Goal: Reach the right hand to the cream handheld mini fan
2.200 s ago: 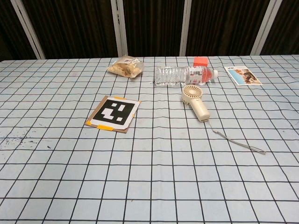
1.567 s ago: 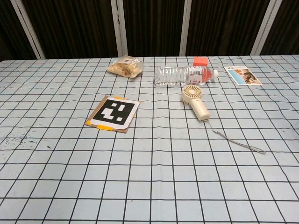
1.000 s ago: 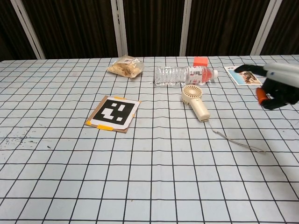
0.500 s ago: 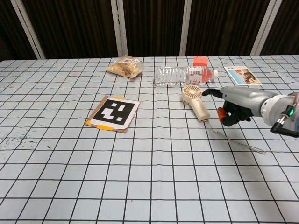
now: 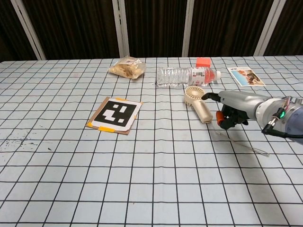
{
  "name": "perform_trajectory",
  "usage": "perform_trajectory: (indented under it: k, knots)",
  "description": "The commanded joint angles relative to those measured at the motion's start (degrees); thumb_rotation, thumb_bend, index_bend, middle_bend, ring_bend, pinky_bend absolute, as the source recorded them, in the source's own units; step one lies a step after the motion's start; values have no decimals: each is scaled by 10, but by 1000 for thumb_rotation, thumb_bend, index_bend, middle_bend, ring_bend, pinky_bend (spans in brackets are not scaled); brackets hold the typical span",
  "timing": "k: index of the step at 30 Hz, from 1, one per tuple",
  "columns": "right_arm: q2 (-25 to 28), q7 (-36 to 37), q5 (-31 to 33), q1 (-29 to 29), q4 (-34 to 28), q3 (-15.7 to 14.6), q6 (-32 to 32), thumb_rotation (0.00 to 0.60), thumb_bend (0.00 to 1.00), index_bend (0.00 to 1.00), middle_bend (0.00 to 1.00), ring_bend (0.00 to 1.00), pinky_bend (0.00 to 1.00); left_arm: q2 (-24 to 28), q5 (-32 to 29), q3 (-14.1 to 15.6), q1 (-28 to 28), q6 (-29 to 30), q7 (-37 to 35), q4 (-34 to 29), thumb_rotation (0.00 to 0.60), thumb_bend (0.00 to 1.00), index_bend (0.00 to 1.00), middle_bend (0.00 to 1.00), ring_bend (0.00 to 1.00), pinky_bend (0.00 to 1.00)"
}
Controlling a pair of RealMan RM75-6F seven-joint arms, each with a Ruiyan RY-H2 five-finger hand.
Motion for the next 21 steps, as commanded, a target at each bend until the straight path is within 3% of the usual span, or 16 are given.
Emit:
perform_trajectory:
  k: [1, 21]
  knots:
    - [-1, 2, 1, 2, 1, -1, 1, 600, 816, 0, 851, 900, 786, 0, -1, 0, 0, -1, -1, 0, 600, 86, 0, 0, 0, 0]
    - [-16, 6, 19, 20, 20, -14, -1, 600, 816, 0, 851, 900, 786, 0, -3, -1, -2, -1, -2, -2, 600, 86, 0, 0, 0, 0]
